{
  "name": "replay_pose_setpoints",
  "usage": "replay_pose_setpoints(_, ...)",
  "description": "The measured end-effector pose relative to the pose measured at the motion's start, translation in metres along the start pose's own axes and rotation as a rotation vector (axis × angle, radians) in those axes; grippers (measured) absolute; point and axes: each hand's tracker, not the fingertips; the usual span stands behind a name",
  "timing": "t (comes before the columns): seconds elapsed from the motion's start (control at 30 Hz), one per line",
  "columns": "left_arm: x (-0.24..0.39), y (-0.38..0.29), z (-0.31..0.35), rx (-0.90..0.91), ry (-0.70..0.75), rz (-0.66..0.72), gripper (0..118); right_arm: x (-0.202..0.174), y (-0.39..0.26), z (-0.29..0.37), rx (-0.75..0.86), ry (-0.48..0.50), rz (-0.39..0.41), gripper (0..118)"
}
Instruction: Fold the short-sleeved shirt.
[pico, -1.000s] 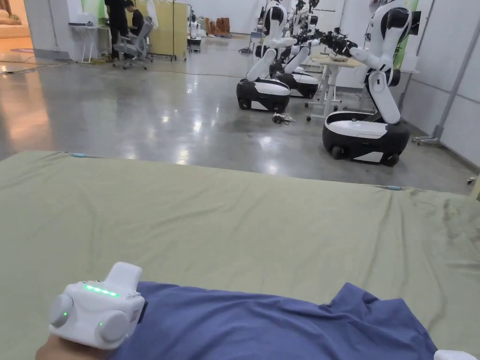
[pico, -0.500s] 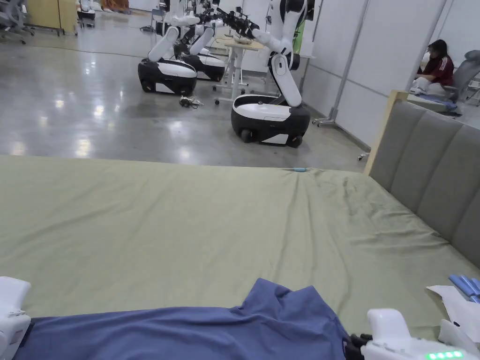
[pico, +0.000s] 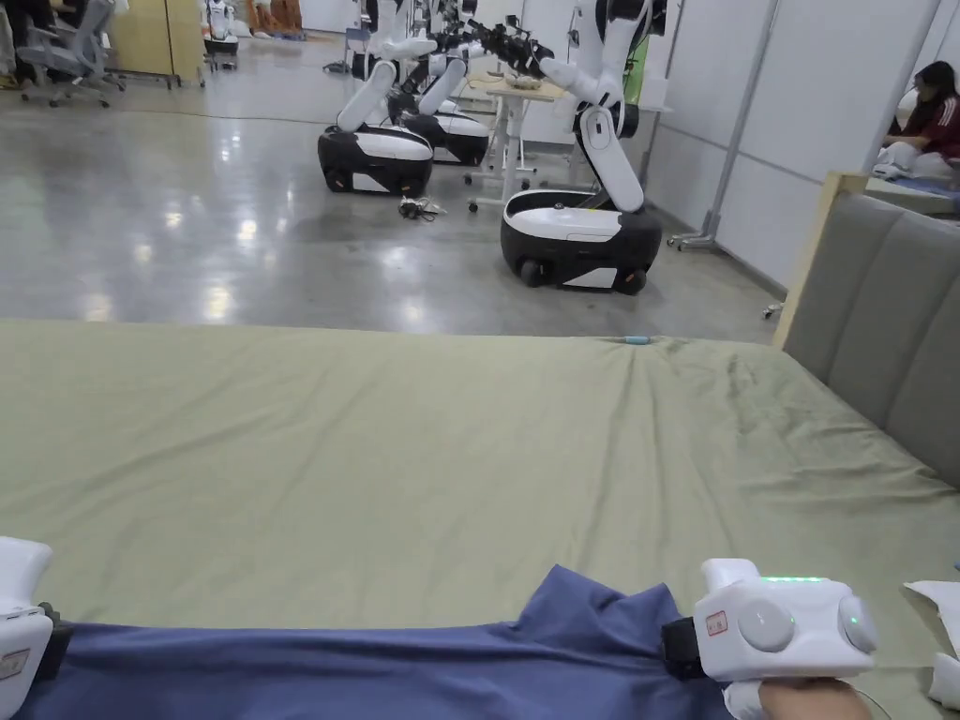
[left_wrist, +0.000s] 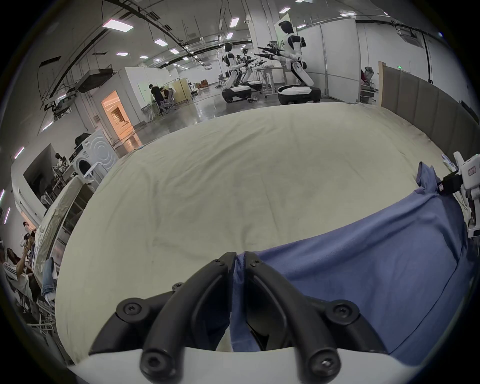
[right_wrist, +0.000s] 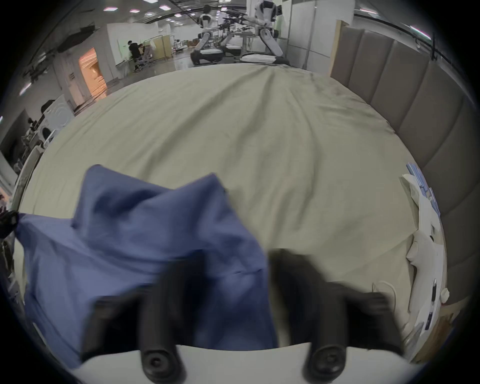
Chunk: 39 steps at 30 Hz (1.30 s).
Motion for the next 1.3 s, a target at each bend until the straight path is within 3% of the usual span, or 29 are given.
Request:
replay_pose_setpoints(0.03, 0.0, 0.001, 0.0, -0.004, -0.004, -0.001, 8, -0.003, 0.001, 0.008, 0.001, 0.016, 0.014, 3)
replay_pose_setpoints(0.1, -0.002, 0.001, 0.001, -0.01, -0.004, 0.002, 8, -0.006, -0.005, 0.032, 0.051, -0.015, 0.062, 3)
replay_pose_setpoints(0.3, -0.02, -0.009, 0.077, 0.083, -0.006, 0.079, 8, 0.0, -0.024, 0.13, 0.189, 0.036, 0.07, 3)
replay_pose_setpoints(0.53, -0.035, -0.096, 0.192, 0.147, -0.052, 0.104, 8, 0.021, -0.12, 0.224, 0.288, 0.063, 0.1, 3)
replay_pose_setpoints(0.73, -0.013, -0.191, 0.179, -0.003, -0.035, 0.074, 8, 0.007, -0.215, 0.201, 0.214, 0.026, 0.148, 3)
replay_pose_setpoints(0.93, 0.005, -0.224, 0.149, -0.038, 0.007, 0.174, 12, -0.001, -0.248, 0.168, 0.183, -0.016, 0.134, 3)
replay_pose_setpoints(0.97, 0.006, -0.225, 0.156, 0.004, 0.014, 0.186, 26, -0.001, -0.249, 0.172, 0.201, -0.015, 0.132, 5)
replay_pose_setpoints(1.0, 0.009, -0.225, 0.167, 0.04, 0.03, 0.172, 45, -0.002, -0.249, 0.179, 0.221, -0.02, 0.145, 22)
replay_pose_setpoints(1.03, 0.01, -0.225, 0.179, 0.099, 0.047, 0.154, 70, -0.004, -0.248, 0.192, 0.236, -0.027, 0.157, 59)
replay_pose_setpoints(1.07, 0.011, -0.226, 0.193, 0.177, 0.042, 0.153, 85, -0.007, -0.246, 0.202, 0.246, -0.011, 0.159, 86)
replay_pose_setpoints(1.1, 0.012, -0.227, 0.203, 0.237, 0.034, 0.153, 90, -0.012, -0.245, 0.212, 0.283, 0.02, 0.146, 99)
replay_pose_setpoints(1.2, 0.023, -0.227, 0.226, 0.331, 0.073, 0.139, 90, -0.04, -0.237, 0.241, 0.409, 0.07, 0.138, 113)
replay_pose_setpoints(1.3, 0.032, -0.226, 0.227, 0.296, 0.098, 0.177, 90, -0.08, -0.228, 0.249, 0.479, 0.119, 0.158, 113)
